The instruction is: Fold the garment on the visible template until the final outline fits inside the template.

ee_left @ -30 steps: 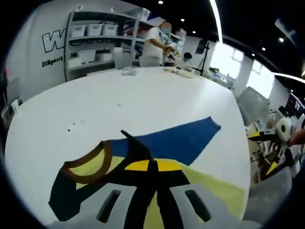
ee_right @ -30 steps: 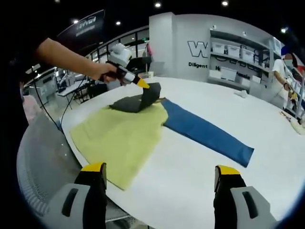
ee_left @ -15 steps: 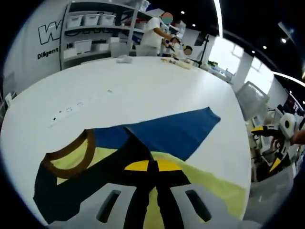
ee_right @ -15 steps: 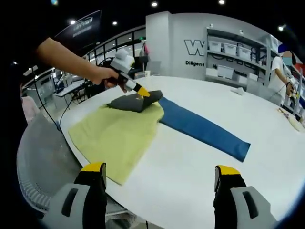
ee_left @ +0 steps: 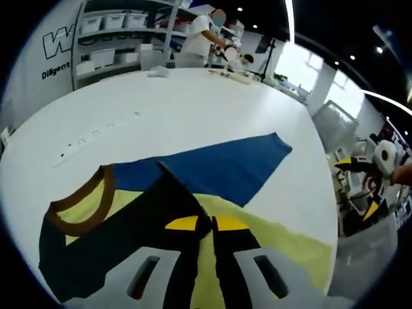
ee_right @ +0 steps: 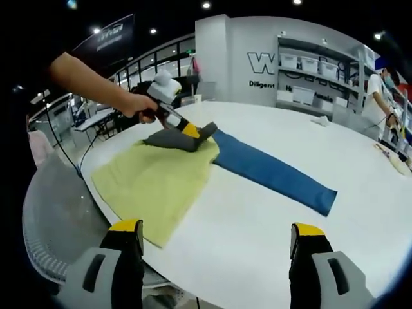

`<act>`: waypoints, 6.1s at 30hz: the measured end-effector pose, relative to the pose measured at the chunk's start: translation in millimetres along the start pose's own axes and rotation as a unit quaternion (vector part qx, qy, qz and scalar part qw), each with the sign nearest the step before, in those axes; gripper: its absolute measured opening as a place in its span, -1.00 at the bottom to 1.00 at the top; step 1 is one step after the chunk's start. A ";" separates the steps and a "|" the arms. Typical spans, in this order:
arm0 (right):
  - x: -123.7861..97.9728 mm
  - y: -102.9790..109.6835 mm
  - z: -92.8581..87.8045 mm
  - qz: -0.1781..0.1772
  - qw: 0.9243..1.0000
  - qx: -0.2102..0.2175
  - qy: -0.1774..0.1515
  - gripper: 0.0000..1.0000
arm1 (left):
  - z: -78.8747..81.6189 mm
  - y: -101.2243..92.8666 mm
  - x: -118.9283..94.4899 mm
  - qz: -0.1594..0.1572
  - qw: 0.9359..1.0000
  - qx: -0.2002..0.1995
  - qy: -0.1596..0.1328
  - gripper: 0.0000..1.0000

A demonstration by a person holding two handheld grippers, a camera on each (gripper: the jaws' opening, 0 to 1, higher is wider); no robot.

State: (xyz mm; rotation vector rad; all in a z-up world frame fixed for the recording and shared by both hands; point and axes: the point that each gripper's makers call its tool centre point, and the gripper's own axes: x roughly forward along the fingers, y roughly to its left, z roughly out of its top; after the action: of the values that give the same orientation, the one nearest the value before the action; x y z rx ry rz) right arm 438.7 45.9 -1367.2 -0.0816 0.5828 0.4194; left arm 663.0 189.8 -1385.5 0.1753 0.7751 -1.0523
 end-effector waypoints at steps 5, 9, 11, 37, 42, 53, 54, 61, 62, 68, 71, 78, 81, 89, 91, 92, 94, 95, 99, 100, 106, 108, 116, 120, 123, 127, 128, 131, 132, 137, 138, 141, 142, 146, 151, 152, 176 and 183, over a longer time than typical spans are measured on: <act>1.2 1.4 -0.3 0.003 1.000 -0.001 0.000 0.85 | -0.1 4.0 -4.0 0.003 1.000 0.006 0.000 -0.80; 1.7 0.9 0.5 0.004 1.000 -0.004 0.000 0.85 | -2.6 6.6 -8.6 0.007 1.000 0.006 0.000 -0.79; 1.7 -0.5 2.1 0.004 1.000 -0.002 -0.003 0.85 | -3.6 8.0 -10.8 0.009 1.000 0.006 0.001 -0.77; 11.6 -38.1 18.8 -0.011 1.000 -0.017 -0.020 0.81 | -6.4 12.7 -37.1 0.048 0.996 0.079 -0.020 0.52; 13.9 -48.6 22.2 -0.017 0.999 -0.011 -0.028 0.80 | -5.8 12.4 -43.3 0.054 0.995 0.079 -0.027 0.70; 18.7 -79.9 12.2 -0.049 0.999 -0.006 -0.008 0.63 | -15.0 3.6 -62.9 0.047 0.994 0.095 -0.029 0.92; 19.6 -82.2 11.4 -0.050 0.999 -0.003 -0.005 0.62 | -16.2 5.4 -64.5 0.046 0.993 0.101 -0.029 0.94; 24.7 -101.6 8.2 -0.069 0.998 -0.011 0.010 0.46 | -21.5 1.1 -79.8 0.044 0.992 0.117 -0.028 0.98; 25.7 -103.7 7.9 -0.071 0.997 -0.013 0.012 0.44 | -22.5 1.8 -81.3 0.046 0.992 0.117 -0.028 0.98; 29.8 -118.7 7.7 -0.081 0.996 -0.029 0.027 0.20 | -25.8 4.1 -91.9 0.053 0.991 0.116 -0.028 0.98; 30.8 -126.3 8.7 -0.087 0.995 -0.028 0.030 0.17 | -25.1 2.5 -98.3 0.053 0.992 0.115 -0.031 0.98; 35.7 -147.1 8.4 -0.103 0.994 0.001 0.029 0.03 | -26.6 0.9 -108.1 0.054 0.991 0.119 -0.033 0.97; 40.1 -156.8 -1.0 -0.114 0.992 0.011 0.048 -0.07 | -28.0 -0.9 -112.1 0.054 0.991 0.115 -0.033 0.97; 48.4 -175.3 -10.8 -0.135 0.988 0.048 0.057 -0.25 | -35.7 -3.7 -122.4 0.054 0.991 0.115 -0.030 0.96; 49.5 -178.6 -11.4 -0.139 0.987 0.047 0.058 -0.28 | -37.3 -5.3 -126.0 0.054 0.991 0.115 -0.029 0.95; 50.8 -181.4 -12.5 -0.141 0.987 0.051 0.059 -0.30 | -38.1 -6.0 -127.9 0.054 0.991 0.115 -0.030 0.95; 50.1 -181.3 -13.0 -0.149 0.985 0.057 0.063 -0.31 | -40.2 -7.0 -130.0 0.053 0.992 0.113 -0.029 0.95; 52.2 -186.7 -14.9 -0.151 0.985 0.059 0.064 -0.33 | -41.5 -7.6 -131.7 0.053 0.992 0.112 -0.029 0.95; 57.2 -200.1 -19.2 -0.167 0.980 0.082 0.069 -0.47 | -47.4 -8.2 -138.0 0.054 0.992 0.109 -0.027 0.93; 58.0 -202.4 -21.4 -0.174 0.977 0.106 0.069 -0.52 | -48.6 -8.7 -139.4 0.054 0.992 0.108 -0.027 0.93; 61.4 -222.2 -25.4 -0.206 0.966 0.139 0.064 -0.55 | -57.0 -6.1 -149.6 0.061 0.992 0.105 -0.022 0.92; 64.0 -228.2 -30.5 -0.211 0.965 0.138 0.073 -0.56 | -57.8 -3.8 -152.9 0.064 0.992 0.103 -0.022 0.92; 73.0 -234.4 -34.4 -0.223 0.960 0.147 0.077 -0.63 | -62.3 -3.5 -164.2 0.071 0.993 0.096 -0.023 0.91; 73.1 -236.6 -33.6 -0.237 0.958 0.144 0.080 -0.78 | -67.7 -2.6 -169.9 0.074 0.993 0.095 -0.022 0.90; 70.3 -231.6 -31.8 -0.238 0.958 0.136 0.082 -0.96 | -70.4 -0.1 -174.5 0.078 0.993 0.091 -0.023 0.90; 71.6 -226.1 -28.5 -0.228 0.959 0.145 0.085 -1.00 | -77.1 4.2 -181.1 0.084 0.993 0.082 -0.026 0.89; 73.8 -228.1 -24.9 -0.223 0.962 0.139 0.078 -1.00 | -78.9 5.5 -182.3 0.086 0.993 0.080 -0.025 0.89; 75.3 -220.3 -25.0 -0.210 0.961 0.160 0.085 -1.00 | -84.3 7.9 -187.1 0.090 0.993 0.072 -0.026 0.88; 74.9 -219.7 -24.2 -0.209 0.960 0.164 0.083 -1.00 | -85.3 7.9 -188.2 0.091 0.993 0.071 -0.027 0.88; 71.4 -209.4 -7.3 -0.197 0.961 0.186 0.050 -1.00 | -93.0 11.5 -197.6 0.098 0.993 0.061 -0.033 0.88; 71.1 -206.8 -3.9 -0.194 0.960 0.196 0.048 -1.00 | -95.1 13.4 -199.6 0.099 0.993 0.059 -0.034 0.88; 70.2 -202.6 9.2 -0.188 0.964 0.182 0.041 -1.00 | -99.0 18.2 -203.2 0.103 0.993 0.056 -0.031 0.88; 70.1 -200.7 12.9 -0.185 0.965 0.180 0.039 -1.00 | -99.5 19.3 -205.0 0.104 0.993 0.055 -0.031 0.88; 70.0 -195.0 34.6 -0.172 0.969 0.177 0.022 -1.00 | -99.0 21.6 -209.7 0.111 0.992 0.051 -0.039 0.87; 70.4 -186.2 61.0 -0.154 0.973 0.173 0.002 -1.00 | -103.8 19.6 -214.2 0.116 0.991 0.044 -0.046 0.87; 70.7 -183.5 66.4 -0.150 0.974 0.170 -0.003 -1.00 | -105.3 19.0 -214.9 0.116 0.991 0.043 -0.047 0.87; 81.1 -138.1 191.0 -0.065 0.986 0.134 -0.079 -1.00 | -125.3 27.2 -228.0 0.132 0.989 0.040 -0.058 0.86; 77.6 -121.3 233.7 -0.042 0.985 0.124 -0.111 -1.00 | -122.5 28.3 -234.7 0.133 0.988 0.049 -0.062 0.86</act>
State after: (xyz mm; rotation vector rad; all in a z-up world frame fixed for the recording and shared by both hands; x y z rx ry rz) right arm 667.3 8.0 -1220.0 0.1772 0.4057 0.2675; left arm 564.9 430.7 -1328.7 0.2866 0.5699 -0.8384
